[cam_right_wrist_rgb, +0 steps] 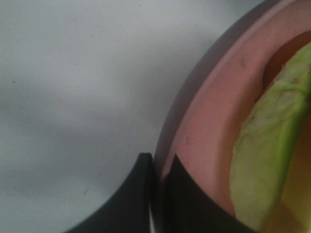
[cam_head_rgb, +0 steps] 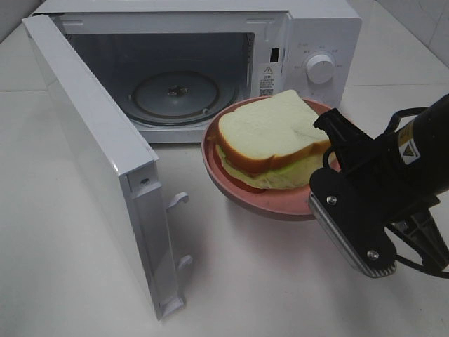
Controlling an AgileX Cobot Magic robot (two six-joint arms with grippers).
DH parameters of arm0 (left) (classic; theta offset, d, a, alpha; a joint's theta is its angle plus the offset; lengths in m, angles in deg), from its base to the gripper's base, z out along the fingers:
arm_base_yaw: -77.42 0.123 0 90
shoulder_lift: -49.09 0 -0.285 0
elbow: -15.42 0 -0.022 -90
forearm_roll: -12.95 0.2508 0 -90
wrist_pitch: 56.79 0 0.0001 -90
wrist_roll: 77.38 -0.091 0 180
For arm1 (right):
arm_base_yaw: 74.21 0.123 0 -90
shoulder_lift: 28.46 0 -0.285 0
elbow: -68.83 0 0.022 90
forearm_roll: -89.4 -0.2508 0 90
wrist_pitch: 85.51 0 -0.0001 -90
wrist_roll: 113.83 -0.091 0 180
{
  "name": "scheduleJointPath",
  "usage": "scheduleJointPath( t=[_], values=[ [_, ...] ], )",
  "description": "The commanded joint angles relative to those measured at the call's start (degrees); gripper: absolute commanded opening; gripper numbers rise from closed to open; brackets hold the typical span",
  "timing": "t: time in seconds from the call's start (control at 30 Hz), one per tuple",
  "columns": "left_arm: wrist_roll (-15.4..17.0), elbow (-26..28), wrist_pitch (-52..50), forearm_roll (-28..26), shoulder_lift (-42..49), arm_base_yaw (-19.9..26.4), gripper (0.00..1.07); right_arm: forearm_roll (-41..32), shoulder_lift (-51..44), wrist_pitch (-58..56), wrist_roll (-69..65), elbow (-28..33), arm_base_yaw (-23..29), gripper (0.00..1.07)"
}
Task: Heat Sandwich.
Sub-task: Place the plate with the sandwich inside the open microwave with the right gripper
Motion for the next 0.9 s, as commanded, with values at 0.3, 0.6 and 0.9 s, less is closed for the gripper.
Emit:
scheduleJointPath(
  t=[0.3, 0.6, 0.9],
  values=[
    [0.1, -0.1, -0.4, -0.3, 1.5, 0.2, 1.03, -7.0, -0.3, -1.2, 13.5, -2.3, -2.9, 0.00],
    [0.1, -0.1, -0.4, -0.3, 1.5, 0.2, 1.03, -7.6, 0.1, -1.8, 13.5, -2.9, -2.3, 0.00],
    [0.1, -0.1, -0.4, -0.3, 1.5, 0.2, 1.03, -8.0, 5.0, -2.3, 13.3, -6.9, 0.6, 0.00]
  ],
)
